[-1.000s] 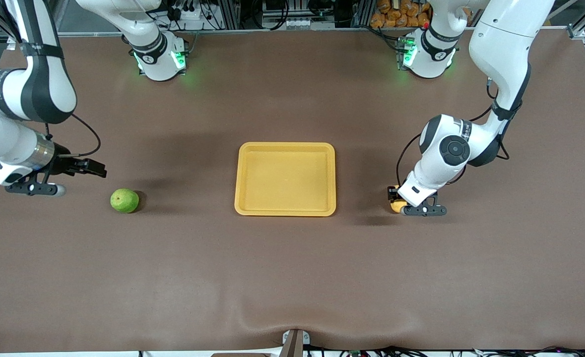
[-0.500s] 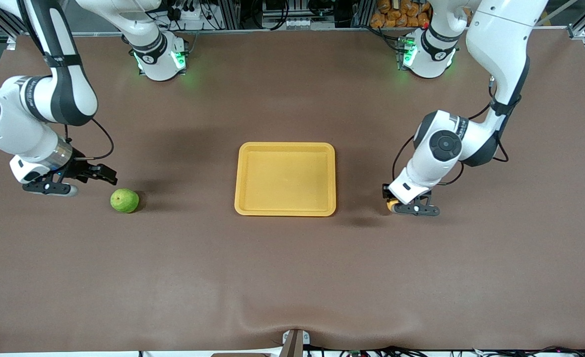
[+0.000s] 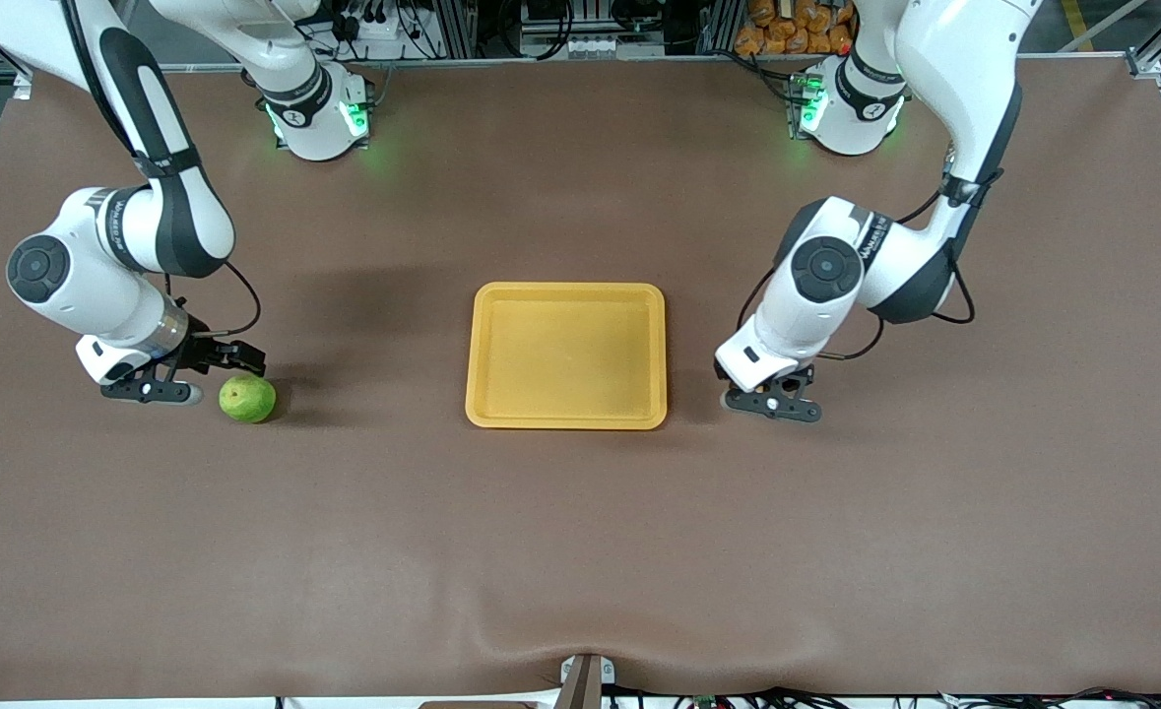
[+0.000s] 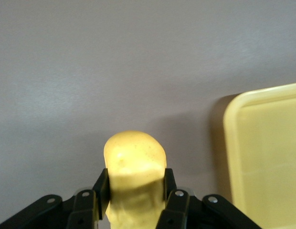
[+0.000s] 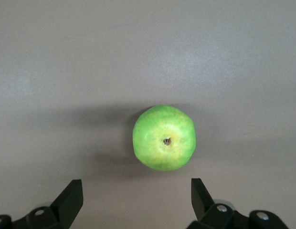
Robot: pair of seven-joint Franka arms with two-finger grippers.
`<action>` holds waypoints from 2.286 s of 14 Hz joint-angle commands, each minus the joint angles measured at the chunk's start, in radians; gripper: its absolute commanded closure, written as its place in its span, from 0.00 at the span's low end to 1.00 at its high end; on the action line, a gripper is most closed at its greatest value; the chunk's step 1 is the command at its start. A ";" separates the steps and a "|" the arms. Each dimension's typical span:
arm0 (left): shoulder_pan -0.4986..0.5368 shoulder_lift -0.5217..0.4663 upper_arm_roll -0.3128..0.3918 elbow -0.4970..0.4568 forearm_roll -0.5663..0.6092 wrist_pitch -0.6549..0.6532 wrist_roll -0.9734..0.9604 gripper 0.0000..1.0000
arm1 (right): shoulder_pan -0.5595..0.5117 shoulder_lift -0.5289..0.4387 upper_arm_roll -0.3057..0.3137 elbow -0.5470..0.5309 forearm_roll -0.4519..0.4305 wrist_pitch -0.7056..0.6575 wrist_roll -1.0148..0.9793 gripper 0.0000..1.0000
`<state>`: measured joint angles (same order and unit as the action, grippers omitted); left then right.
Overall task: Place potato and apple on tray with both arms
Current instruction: 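Carry the potato toward the tray while the right gripper grasps the apple, then release the potato on the tray while the right gripper carries the apple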
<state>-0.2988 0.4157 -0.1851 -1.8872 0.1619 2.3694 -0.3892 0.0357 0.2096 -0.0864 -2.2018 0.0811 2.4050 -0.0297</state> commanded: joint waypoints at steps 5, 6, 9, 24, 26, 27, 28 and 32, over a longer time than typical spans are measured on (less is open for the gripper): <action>-0.121 0.037 0.000 0.074 0.013 -0.025 -0.175 1.00 | -0.059 0.123 -0.003 0.083 0.014 0.022 -0.003 0.00; -0.137 0.049 0.000 0.077 0.013 -0.025 -0.201 1.00 | -0.063 0.128 -0.001 0.097 0.016 0.017 -0.001 0.00; -0.195 0.090 0.003 0.106 0.018 -0.025 -0.275 1.00 | -0.065 0.174 -0.001 0.137 0.017 -0.015 0.002 0.00; -0.293 0.227 0.012 0.201 0.080 -0.025 -0.494 1.00 | -0.048 0.249 0.002 0.157 0.088 0.000 0.007 0.56; -0.292 0.236 0.012 0.204 0.093 -0.025 -0.493 0.99 | -0.050 0.243 0.002 0.160 0.089 -0.010 0.002 0.97; -0.292 0.244 0.012 0.211 0.094 -0.025 -0.493 0.99 | -0.048 0.235 0.002 0.163 0.089 -0.012 -0.001 1.00; -0.292 0.250 0.012 0.215 0.096 -0.025 -0.493 0.99 | -0.046 0.229 0.002 0.180 0.089 -0.026 -0.001 1.00; -0.286 0.262 0.012 0.217 0.130 -0.025 -0.493 0.97 | -0.028 0.229 0.004 0.339 0.089 -0.219 0.004 1.00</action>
<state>-0.5783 0.6613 -0.1797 -1.7013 0.2597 2.3636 -0.8572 -0.0081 0.4476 -0.0845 -1.9471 0.1540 2.2770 -0.0291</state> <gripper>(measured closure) 0.524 0.194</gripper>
